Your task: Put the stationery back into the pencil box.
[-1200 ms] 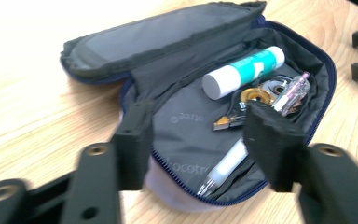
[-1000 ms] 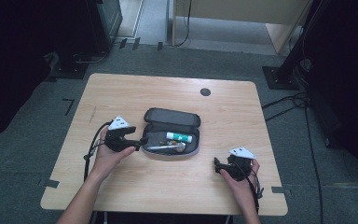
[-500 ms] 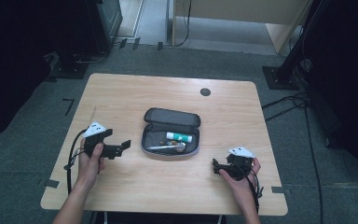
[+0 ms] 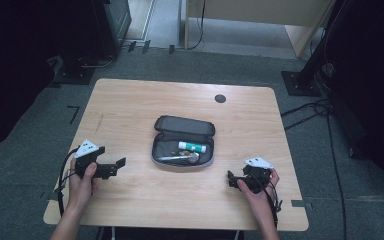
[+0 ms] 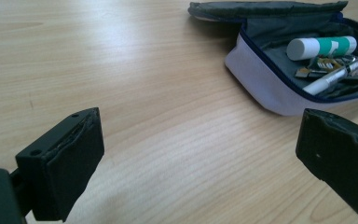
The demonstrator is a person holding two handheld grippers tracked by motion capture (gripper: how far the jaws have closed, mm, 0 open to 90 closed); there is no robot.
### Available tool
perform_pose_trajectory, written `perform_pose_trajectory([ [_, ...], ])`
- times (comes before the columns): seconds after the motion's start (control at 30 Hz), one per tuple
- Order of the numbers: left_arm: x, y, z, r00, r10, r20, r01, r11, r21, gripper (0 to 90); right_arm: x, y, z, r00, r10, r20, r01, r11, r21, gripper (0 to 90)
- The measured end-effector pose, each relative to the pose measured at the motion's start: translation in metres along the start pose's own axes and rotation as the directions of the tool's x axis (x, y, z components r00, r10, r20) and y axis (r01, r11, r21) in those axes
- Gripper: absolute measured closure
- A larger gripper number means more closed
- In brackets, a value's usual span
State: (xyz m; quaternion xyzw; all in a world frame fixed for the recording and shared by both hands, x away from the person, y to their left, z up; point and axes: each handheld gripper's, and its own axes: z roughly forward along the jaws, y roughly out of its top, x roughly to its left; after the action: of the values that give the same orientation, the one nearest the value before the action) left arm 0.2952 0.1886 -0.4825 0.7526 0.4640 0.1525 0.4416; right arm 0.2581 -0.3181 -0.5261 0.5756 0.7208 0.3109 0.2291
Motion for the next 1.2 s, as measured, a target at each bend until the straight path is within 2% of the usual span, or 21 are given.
perform_pose_trajectory([
  [0.1, -0.001, -0.009, 0.0, 0.999, 0.03, -0.033, -0.029, 0.9993, 0.023, 1.3, 0.0, 0.0, 0.0, 1.0, 0.001, 0.001, -0.001, 1.0, 0.001, 0.0],
  [0.3, 0.006, -0.024, -0.003, 0.9948, 0.018, -0.101, -0.013, 0.9988, 0.048, 1.3, 0.0, 0.0, 0.0, 1.0, 0.003, 0.001, -0.003, 1.0, 0.0, 0.0],
  [0.43, 0.007, -0.03, -0.001, 0.9888, 0.04, -0.144, -0.028, 0.9962, 0.083, 1.3, 0.0, 0.0, 0.0, 1.0, 0.001, 0.001, -0.001, 1.0, 0.001, 0.0],
  [0.57, 0.007, -0.034, 0.003, 0.985, 0.048, -0.166, -0.032, 0.9946, 0.099, 1.3, 0.0, 0.0, 0.0, 1.0, 0.001, 0.001, -0.001, 1.0, 0.001, 0.0],
  [0.63, 0.007, -0.035, 0.004, 0.9853, 0.053, -0.162, -0.037, 0.994, 0.103, 1.3, 0.0, 0.0, 0.0, 1.0, -0.001, 0.002, 0.001, 1.0, 0.0, 0.0],
  [0.73, 0.005, -0.036, 0.006, 0.9823, 0.074, -0.172, -0.054, 0.9914, 0.119, 1.3, 0.001, 0.0, 0.0, 1.0, -0.002, 0.0, 0.002, 1.0, 0.001, 0.0],
  [0.87, 0.001, -0.036, 0.009, 0.9774, 0.105, -0.183, -0.077, 0.9851, 0.154, 1.3, 0.001, 0.0, 0.0, 1.0, -0.003, 0.0, 0.003, 1.0, 0.001, 0.0],
  [0.97, 0.001, -0.036, 0.012, 0.9758, 0.118, -0.184, -0.081, 0.9766, 0.199, 1.4, 0.001, 0.0, 0.0, 1.0, -0.003, -0.001, 0.003, 1.0, 0.001, 0.0],
  [1.03, 0.001, -0.036, 0.013, 0.978, 0.114, -0.175, -0.077, 0.9756, 0.206, 1.3, 0.001, 0.0, 0.0, 1.0, -0.004, -0.003, 0.004, 1.0, 0.0, 0.2],
  [1.2, 0.002, -0.036, 0.013, 0.9779, 0.11, -0.177, -0.073, 0.9759, 0.206, 0.7, 0.003, -0.001, -0.001, 0.9998, -0.016, -0.012, 0.016, 0.9999, -0.001, 0.4],
])
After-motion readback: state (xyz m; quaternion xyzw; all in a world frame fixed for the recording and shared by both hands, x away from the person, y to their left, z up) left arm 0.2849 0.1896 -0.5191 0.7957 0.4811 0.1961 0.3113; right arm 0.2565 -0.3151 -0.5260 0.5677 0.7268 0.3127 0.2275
